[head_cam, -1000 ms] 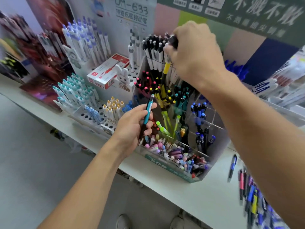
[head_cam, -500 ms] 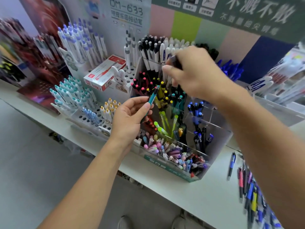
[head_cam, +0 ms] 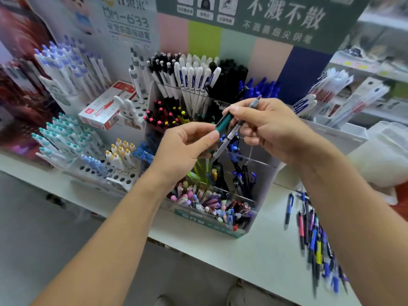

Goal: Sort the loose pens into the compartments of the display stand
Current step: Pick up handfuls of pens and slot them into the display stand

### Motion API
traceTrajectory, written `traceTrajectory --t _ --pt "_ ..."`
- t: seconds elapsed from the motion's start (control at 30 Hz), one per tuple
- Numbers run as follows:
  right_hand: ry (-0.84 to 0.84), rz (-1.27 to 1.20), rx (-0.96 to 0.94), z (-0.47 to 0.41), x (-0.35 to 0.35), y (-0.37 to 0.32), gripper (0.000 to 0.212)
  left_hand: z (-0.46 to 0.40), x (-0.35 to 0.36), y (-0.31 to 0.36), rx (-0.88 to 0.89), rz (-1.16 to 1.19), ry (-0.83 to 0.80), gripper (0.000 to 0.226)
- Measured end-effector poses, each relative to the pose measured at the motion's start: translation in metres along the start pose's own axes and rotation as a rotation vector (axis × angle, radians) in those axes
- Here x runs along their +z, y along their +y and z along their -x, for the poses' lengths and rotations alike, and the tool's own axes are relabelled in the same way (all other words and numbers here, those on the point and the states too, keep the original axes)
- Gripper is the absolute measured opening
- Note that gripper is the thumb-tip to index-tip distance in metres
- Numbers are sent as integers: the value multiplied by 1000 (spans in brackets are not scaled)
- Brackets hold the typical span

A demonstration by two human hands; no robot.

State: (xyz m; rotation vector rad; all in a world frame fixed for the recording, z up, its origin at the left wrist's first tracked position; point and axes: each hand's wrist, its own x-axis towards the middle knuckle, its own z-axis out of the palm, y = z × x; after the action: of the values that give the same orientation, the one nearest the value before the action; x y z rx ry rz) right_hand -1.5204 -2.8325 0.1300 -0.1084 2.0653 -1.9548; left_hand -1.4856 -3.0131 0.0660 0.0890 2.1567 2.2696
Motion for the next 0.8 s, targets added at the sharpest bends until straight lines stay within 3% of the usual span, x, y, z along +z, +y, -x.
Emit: traceTrajectory --t 0.1,0.3,0.47,0.67,0.8 --pt "112 132 -53 -2 -5 1 15 3 -1 -1 13 -195 -61 13" --pt "437 556 -450 -2 -16 -12 19 8 -15 -21 18 -305 303 10" --pt "298 901 -301 -30 3 -15 23 15 -17 -30 -82 -248 276 9" --pt "8 1013 -11 -54 24 -11 21 17 -16 -30 -108 -234 229 8" --pt "159 808 -188 -30 11 -20 33 19 -17 -19 -79 -209 213 9"
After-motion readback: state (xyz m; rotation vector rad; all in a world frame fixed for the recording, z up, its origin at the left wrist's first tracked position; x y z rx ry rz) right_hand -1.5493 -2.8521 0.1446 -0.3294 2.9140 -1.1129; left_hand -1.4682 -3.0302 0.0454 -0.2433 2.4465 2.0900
